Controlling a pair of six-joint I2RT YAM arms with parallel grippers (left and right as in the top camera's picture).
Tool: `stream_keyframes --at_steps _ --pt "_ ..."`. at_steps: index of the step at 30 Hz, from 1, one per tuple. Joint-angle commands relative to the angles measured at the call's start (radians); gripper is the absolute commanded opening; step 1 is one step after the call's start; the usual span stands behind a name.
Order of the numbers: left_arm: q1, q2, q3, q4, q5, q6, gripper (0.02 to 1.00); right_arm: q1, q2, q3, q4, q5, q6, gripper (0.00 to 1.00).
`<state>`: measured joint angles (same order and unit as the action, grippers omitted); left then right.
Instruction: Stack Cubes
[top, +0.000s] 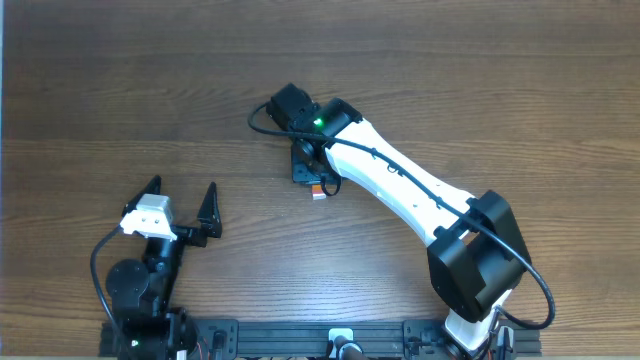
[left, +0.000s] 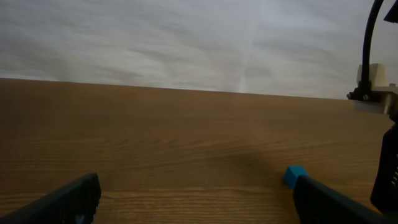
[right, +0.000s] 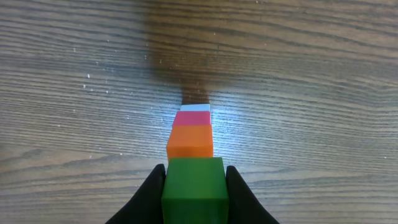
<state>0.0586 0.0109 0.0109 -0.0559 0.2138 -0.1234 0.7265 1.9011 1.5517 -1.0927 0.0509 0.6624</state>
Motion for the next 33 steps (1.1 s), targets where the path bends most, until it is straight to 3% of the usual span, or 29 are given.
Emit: stream_keyframes --at_steps 1,28,31,33 --pt "0.005 -0.005 -0.005 -0.001 0.013 0.012 0.996 0.006 -0.003 -0.009 0.024 -0.003 0.012 0.012" --pt "0.005 -0.005 -0.005 -0.001 0.014 0.011 0.998 0.008 -0.001 -0.062 0.088 0.010 0.010 0.018" --pt "0.005 -0.005 -0.005 -0.001 0.013 0.011 0.996 0.008 -0.001 -0.062 0.087 0.010 0.010 0.128" --pt "0.005 -0.005 -0.005 -0.001 0.014 0.011 0.998 0.008 -0.001 -0.062 0.087 0.010 0.010 0.318"
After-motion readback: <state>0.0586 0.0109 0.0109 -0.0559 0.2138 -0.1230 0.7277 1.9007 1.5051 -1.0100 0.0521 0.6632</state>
